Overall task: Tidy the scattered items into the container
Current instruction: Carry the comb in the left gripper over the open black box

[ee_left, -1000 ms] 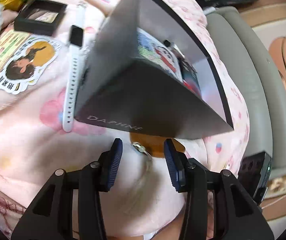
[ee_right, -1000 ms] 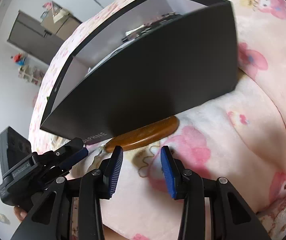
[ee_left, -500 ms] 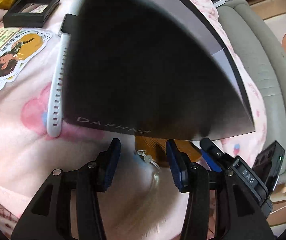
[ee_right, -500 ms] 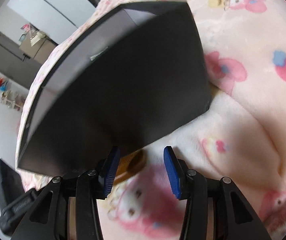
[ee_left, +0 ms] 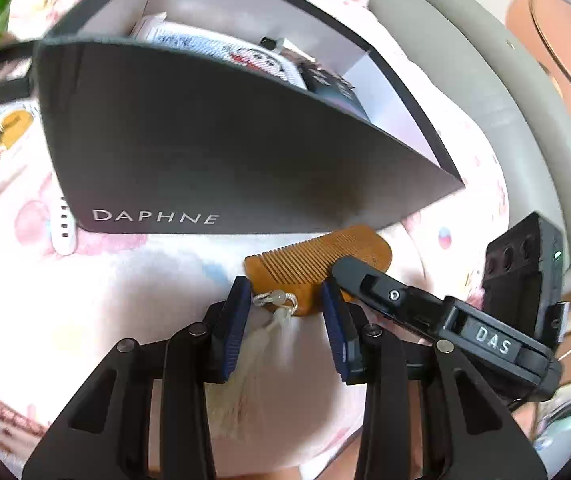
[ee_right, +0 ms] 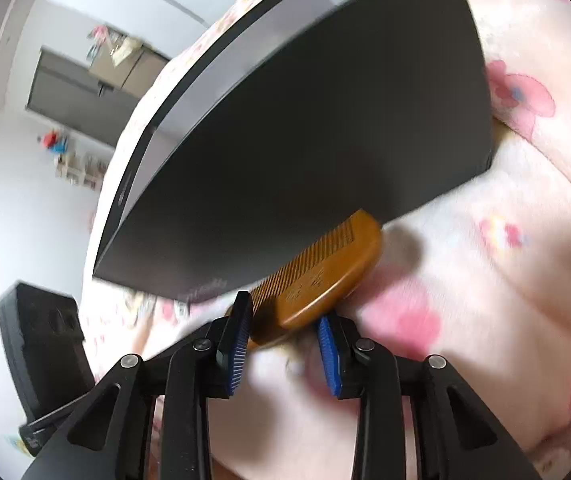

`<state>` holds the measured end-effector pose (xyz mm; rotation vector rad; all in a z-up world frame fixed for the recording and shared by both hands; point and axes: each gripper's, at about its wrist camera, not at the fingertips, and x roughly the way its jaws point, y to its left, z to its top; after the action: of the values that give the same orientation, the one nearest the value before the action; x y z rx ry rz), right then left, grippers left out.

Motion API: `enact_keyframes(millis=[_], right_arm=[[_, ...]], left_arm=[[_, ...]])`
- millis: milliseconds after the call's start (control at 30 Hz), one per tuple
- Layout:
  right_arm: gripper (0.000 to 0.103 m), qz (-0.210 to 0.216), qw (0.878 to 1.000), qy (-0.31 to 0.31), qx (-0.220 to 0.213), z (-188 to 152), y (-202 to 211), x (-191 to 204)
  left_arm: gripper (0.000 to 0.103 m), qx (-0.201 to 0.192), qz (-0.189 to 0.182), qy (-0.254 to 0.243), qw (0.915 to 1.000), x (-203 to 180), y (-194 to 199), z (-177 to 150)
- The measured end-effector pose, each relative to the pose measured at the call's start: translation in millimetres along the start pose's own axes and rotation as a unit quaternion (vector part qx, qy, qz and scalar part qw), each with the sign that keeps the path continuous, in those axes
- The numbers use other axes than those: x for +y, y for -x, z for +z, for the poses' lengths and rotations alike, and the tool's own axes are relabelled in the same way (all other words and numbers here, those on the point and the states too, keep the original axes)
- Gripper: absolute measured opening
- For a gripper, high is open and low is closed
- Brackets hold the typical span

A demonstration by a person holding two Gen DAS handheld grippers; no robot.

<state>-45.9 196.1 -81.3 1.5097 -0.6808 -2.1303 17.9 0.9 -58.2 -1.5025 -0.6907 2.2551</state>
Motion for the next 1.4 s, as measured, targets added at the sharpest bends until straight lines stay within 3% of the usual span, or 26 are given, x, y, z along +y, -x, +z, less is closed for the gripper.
enact_keyframes(millis=[233,333,433,533,667,733,800,833,900,1167,1300,1400], right_arm=[[0.028,0.019,0.999,0.03,0.028,-29,17,17],[0.028,-0.004,0.998,0.038,0.045,-31,8,30],[0.028,-0.031,0.998,0.032,0.039,-25,20,25],[0.028,-0.041,0.999,0.027,0.016,-17,39,16],[0.028,-0.095,0.993,0.024,-0.06,-20,62,10],[0.029,-0.12,0.99,0.014,-0.077,-13,59,5],[0.029,-0.124,0.99,0.01,-0.068,-2,35,13],[0.03,-0.122,0.991,0.003,-0.054,3,26,8],[0.032,-0.104,0.994,-0.021,-0.017,10,12,2],[0.032,-0.044,0.999,0.002,0.024,0,11,8],[0.034,-0.066,0.998,0.008,0.02,-5,4,4],[0.045,-0.063,0.997,0.02,0.041,-3,-12,14]], left_arm=[[0.036,-0.007,-0.016,0.001,0.9999,4,13,0],[0.036,-0.034,0.021,0.019,0.999,7,21,2],[0.036,-0.017,0.004,0.044,0.9989,14,14,5],[0.037,-0.028,-0.005,0.044,0.9987,15,17,7],[0.042,-0.03,-0.008,0.056,0.998,20,12,8],[0.042,-0.024,-0.001,0.057,0.9981,17,-1,13],[0.037,-0.014,0.01,0.042,0.999,11,-9,15],[0.025,-0.01,0.023,0.027,0.9993,6,-11,14],[0.026,-0.011,0.029,0.012,0.9994,1,-10,11],[0.025,-0.004,-0.001,0.048,0.9989,16,15,-6],[0.027,0.001,0.006,0.057,0.9983,17,7,-3],[0.027,-0.004,0.029,0.024,0.9993,5,6,-3]])
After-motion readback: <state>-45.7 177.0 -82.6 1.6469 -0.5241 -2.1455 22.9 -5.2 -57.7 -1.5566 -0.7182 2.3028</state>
